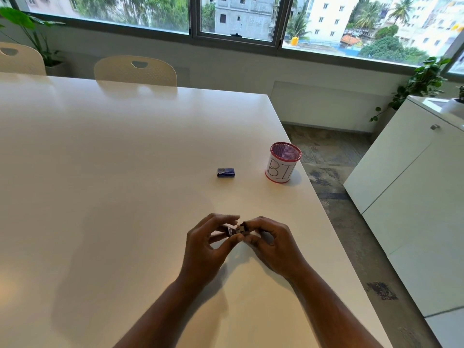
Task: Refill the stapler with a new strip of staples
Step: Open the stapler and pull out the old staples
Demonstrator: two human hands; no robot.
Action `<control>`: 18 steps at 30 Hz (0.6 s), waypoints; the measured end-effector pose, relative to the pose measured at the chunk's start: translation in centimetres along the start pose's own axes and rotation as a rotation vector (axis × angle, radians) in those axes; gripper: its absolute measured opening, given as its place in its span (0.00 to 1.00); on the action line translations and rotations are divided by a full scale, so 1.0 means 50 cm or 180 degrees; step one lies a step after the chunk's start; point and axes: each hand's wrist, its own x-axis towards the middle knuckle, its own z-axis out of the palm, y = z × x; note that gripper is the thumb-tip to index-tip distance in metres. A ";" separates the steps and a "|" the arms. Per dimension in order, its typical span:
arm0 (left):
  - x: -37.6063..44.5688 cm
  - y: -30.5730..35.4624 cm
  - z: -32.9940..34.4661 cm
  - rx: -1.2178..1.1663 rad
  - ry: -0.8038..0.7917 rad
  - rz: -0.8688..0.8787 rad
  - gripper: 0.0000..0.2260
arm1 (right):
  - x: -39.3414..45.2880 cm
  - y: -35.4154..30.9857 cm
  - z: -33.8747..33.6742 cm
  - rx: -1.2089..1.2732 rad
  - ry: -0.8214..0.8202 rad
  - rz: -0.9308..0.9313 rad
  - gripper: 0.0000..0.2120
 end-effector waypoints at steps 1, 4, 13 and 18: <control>0.000 0.000 0.001 -0.0010 -0.0021 0.0023 0.13 | -0.001 0.002 -0.001 -0.0088 0.0031 -0.0060 0.08; -0.001 -0.004 0.002 -0.0048 0.0059 0.0040 0.09 | -0.003 0.009 0.002 -0.0344 0.0122 -0.0203 0.09; -0.008 -0.009 0.005 0.0189 0.0210 -0.0033 0.08 | -0.007 0.003 0.016 -0.0993 0.0506 -0.0694 0.07; -0.007 -0.010 0.008 0.0248 0.0214 0.0002 0.09 | -0.015 -0.008 0.025 -0.1159 0.0708 -0.0675 0.06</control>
